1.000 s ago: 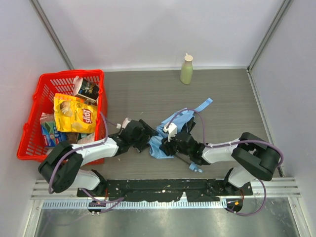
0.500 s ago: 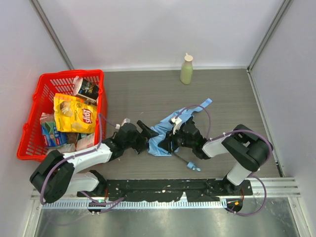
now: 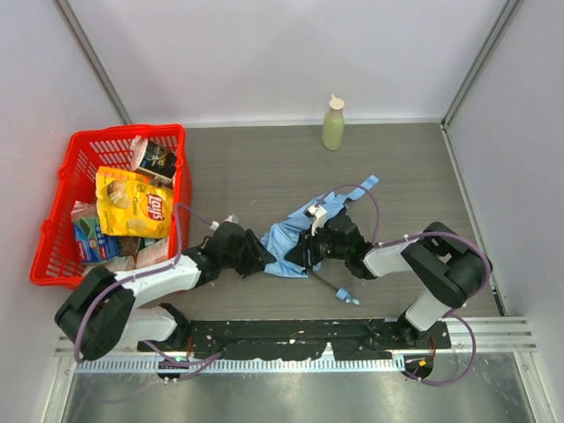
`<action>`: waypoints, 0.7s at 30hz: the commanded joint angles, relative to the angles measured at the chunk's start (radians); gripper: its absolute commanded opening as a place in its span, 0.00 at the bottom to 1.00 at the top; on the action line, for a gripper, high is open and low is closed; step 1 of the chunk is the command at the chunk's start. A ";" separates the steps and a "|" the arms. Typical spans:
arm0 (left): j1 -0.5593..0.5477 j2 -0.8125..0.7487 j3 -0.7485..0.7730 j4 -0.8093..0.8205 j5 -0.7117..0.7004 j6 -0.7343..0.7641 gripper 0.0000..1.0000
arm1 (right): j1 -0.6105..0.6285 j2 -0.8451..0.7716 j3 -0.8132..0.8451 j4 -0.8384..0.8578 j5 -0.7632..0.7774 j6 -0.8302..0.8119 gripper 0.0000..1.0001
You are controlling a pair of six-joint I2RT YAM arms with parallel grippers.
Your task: Put away the umbrella
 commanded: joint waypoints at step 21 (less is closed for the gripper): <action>0.005 -0.065 0.166 -0.147 0.081 0.191 1.00 | -0.039 -0.002 -0.024 -0.207 -0.019 -0.012 0.01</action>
